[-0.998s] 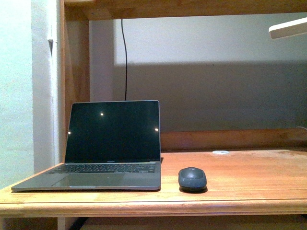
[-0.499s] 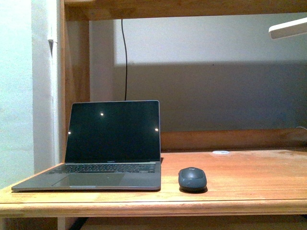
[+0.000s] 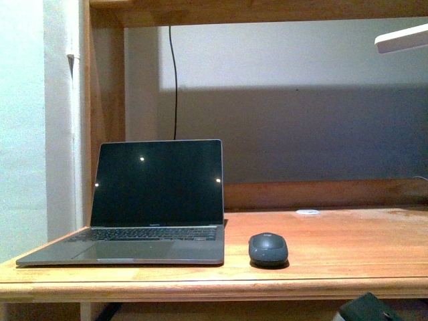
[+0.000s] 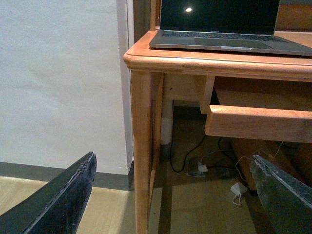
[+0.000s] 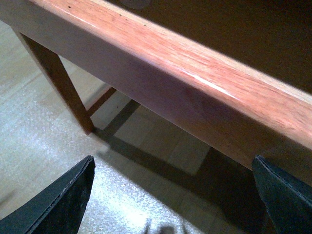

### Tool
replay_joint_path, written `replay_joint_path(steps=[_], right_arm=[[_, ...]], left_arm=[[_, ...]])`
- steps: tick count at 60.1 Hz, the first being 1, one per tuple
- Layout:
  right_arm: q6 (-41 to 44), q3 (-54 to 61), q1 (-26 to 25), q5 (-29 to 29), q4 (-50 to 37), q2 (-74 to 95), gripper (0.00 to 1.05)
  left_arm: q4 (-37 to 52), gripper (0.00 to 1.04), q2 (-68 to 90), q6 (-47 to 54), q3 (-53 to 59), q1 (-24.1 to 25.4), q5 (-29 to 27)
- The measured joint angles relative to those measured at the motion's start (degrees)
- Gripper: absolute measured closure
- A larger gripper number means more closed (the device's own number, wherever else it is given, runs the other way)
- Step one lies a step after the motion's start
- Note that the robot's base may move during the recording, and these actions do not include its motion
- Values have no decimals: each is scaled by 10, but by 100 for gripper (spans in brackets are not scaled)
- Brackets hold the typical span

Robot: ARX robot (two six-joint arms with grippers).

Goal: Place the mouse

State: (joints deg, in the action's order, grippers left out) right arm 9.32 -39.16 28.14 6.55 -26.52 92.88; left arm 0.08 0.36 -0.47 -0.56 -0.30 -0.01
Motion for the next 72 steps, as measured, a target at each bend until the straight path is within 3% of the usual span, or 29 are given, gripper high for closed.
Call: replay_joint_path(steps=[20,36,54,63,72], right_arm=[[-66,-136,27,-77,-7,126,7],[-96,-111,23,-66,-16,73,7],[-93,127,-6,-56,-24,-244,7],[-99,246,1,-70,69,-466,7],[-122,310,27,-101,217,-709,7]], left_arm=[[0,8,0,0,0,0,0],[0,8,0,0,0,0,0],[0,8,0,0,0,0,0],[0,8,0,0,0,0,0],[0,8,0,0,0,0,0]])
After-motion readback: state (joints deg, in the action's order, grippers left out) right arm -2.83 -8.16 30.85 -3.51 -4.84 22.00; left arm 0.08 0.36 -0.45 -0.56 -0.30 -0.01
